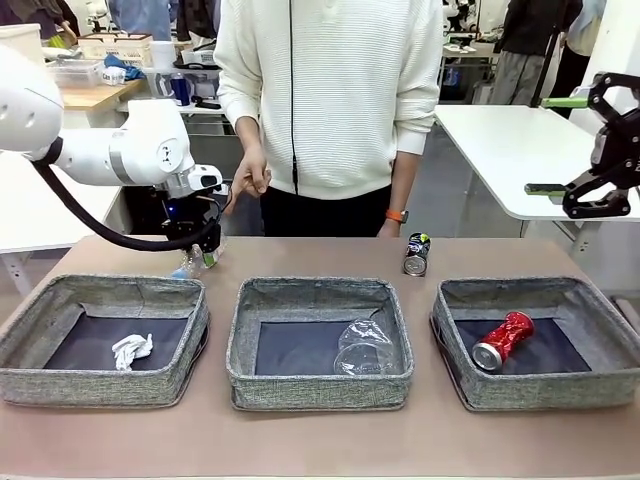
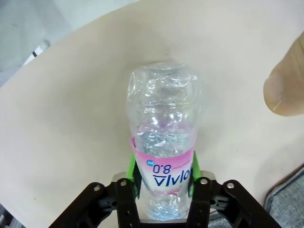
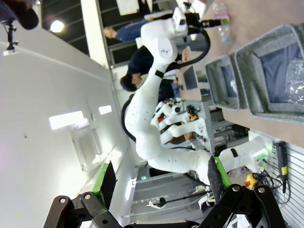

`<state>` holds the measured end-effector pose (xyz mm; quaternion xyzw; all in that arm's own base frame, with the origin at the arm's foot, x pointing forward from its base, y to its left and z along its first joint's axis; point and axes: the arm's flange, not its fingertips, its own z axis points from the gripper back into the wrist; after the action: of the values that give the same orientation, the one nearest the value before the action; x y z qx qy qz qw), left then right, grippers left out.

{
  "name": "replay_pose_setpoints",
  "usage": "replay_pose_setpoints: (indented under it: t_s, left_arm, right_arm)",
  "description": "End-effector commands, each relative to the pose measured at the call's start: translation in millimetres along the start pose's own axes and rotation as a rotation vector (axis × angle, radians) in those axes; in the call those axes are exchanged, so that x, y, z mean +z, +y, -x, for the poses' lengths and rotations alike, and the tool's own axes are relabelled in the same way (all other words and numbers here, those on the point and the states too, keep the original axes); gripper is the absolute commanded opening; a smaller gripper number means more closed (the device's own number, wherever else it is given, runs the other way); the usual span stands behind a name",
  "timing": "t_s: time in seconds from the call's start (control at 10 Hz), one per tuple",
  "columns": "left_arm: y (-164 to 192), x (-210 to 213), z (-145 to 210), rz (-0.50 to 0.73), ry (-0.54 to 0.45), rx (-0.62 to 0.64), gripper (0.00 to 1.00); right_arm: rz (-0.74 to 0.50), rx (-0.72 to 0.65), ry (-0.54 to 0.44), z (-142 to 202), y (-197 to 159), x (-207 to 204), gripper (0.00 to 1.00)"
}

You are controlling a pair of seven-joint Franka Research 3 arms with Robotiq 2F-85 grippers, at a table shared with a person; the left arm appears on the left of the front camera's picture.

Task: Sort the waste into the appropriate baskets.
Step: Pick up the waste item pointed out by the person.

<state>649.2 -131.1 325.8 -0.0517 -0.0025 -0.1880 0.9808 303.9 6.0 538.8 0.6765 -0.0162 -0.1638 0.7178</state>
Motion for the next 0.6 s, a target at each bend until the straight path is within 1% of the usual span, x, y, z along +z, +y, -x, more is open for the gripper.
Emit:
replay_pose_setpoints:
  t_s: [0.0, 0.1, 0.2, 0.5]
  left_arm:
    - [2, -2, 3, -0.047, -0.002, 0.02, 0.05]
    - [2, -1, 3, -0.05, -0.001, 0.018, 0.0]
    - [3, 2, 3, -0.06, -0.001, 0.018, 0.0]
    - [5, 16, 11, -0.058, -0.001, 0.09, 0.0]
  right_arm:
    - [-0.02, 0.02, 0.008, -1, 2, -2, 1.0]
    - [-0.02, 0.02, 0.008, -1, 2, -2, 1.0]
    - [-0.02, 0.02, 0.008, -1, 2, -2, 1.0]
    - [-0.02, 0.02, 0.008, -1, 2, -2, 1.0]
